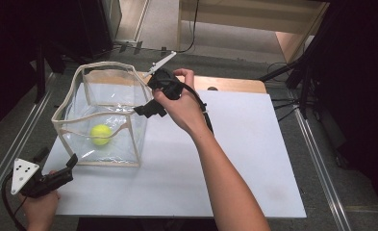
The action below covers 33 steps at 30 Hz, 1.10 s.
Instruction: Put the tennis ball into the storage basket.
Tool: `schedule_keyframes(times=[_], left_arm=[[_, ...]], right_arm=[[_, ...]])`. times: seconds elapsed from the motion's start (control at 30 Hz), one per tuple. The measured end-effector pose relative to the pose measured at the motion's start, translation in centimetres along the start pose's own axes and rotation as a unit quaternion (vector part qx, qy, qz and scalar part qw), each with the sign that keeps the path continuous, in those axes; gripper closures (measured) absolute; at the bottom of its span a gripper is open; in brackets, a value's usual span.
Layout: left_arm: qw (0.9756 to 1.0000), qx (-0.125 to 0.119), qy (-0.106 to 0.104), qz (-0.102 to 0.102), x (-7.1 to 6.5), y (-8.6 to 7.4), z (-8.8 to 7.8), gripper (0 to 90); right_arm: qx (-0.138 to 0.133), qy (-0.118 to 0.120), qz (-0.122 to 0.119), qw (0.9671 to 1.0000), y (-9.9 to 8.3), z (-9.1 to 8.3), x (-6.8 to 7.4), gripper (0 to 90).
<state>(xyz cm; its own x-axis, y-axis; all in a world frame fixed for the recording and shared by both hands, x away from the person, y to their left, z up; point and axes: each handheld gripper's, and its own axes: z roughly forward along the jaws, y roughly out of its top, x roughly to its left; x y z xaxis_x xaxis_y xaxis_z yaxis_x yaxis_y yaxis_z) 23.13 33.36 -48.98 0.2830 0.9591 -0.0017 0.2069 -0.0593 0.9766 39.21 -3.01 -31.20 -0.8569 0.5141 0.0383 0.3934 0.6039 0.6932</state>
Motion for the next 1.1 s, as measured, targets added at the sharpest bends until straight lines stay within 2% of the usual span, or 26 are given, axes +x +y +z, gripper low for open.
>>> schedule_keyframes(times=[0.47, 0.5, 0.87, 1.1], left_arm=[[1.0, 0.001, -0.001, 0.007, 0.0, 0.0, 0.0, 6.9], [1.0, 0.002, -0.001, 0.007, 0.0, 0.0, 0.0, 6.9], [1.0, 0.002, -0.001, 0.007, 0.0, 0.0, 0.0, 6.9], [1.0, 0.003, 0.001, 0.008, -0.1, 0.0, 0.0, 6.9]], right_arm=[[0.003, -0.003, -0.002, 1.0, -2.6, 0.7, 0.1, 0.0], [0.002, 0.002, 0.002, 1.0, -3.1, 0.7, 0.2, 0.0], [-0.005, -0.003, 0.009, 0.9999, -5.1, 0.8, 0.6, 0.0], [-0.002, -0.005, 0.016, 0.9999, -7.4, 1.4, 0.9, 0.0]])
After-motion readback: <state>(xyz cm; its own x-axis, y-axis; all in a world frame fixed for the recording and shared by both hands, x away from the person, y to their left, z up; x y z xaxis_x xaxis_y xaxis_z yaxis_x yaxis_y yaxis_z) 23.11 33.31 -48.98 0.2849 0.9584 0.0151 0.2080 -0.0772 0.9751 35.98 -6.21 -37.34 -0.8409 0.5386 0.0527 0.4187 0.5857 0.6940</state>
